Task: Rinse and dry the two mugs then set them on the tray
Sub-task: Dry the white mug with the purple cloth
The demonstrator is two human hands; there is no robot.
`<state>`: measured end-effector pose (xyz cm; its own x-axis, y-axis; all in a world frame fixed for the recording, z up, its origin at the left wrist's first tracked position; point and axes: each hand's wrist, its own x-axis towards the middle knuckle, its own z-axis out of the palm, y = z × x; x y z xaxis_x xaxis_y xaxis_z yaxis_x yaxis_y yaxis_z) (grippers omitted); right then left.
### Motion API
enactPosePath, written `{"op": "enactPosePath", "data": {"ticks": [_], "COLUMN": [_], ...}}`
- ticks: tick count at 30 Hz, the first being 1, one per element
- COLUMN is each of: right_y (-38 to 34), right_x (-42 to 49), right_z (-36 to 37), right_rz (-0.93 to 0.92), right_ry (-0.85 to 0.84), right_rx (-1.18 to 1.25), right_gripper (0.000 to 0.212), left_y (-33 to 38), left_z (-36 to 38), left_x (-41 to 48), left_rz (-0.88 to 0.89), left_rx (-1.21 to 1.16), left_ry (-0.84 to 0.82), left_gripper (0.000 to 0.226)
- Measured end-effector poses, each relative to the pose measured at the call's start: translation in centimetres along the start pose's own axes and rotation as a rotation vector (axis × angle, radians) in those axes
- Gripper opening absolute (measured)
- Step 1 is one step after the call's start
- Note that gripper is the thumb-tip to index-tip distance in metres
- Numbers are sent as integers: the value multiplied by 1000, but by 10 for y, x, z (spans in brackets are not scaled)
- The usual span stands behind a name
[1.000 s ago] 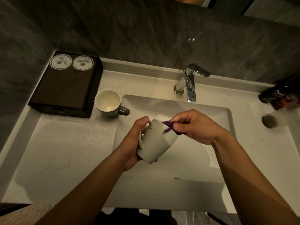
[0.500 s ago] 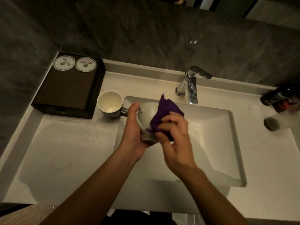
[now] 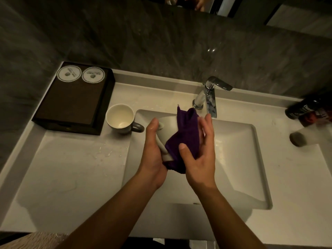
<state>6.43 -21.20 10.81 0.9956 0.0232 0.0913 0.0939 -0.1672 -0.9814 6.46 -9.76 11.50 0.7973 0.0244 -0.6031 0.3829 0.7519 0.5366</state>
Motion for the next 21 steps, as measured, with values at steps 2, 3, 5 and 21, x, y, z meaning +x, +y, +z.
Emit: {"op": "enactPosePath", "data": {"ticks": [2, 3, 5, 21], "right_y": [3, 3, 3, 9], "right_x": [1, 3, 5, 10], "right_z": [2, 3, 1, 16], "right_rz": [-40, -54, -105, -170], "right_ry": [-32, -61, -154, -224], "right_rx": [-114, -158, -280, -322], "right_gripper": [69, 67, 59, 46], "left_y": [-2, -2, -3, 3], "left_z": [0, -1, -3, -8], "left_x": [-2, -3, -3, -1], "left_rz": [7, 13, 48, 194], "left_rx": [18, 26, 55, 48], "left_ry": [-47, -63, -75, -2], "left_gripper": [75, 75, 72, 63]}}
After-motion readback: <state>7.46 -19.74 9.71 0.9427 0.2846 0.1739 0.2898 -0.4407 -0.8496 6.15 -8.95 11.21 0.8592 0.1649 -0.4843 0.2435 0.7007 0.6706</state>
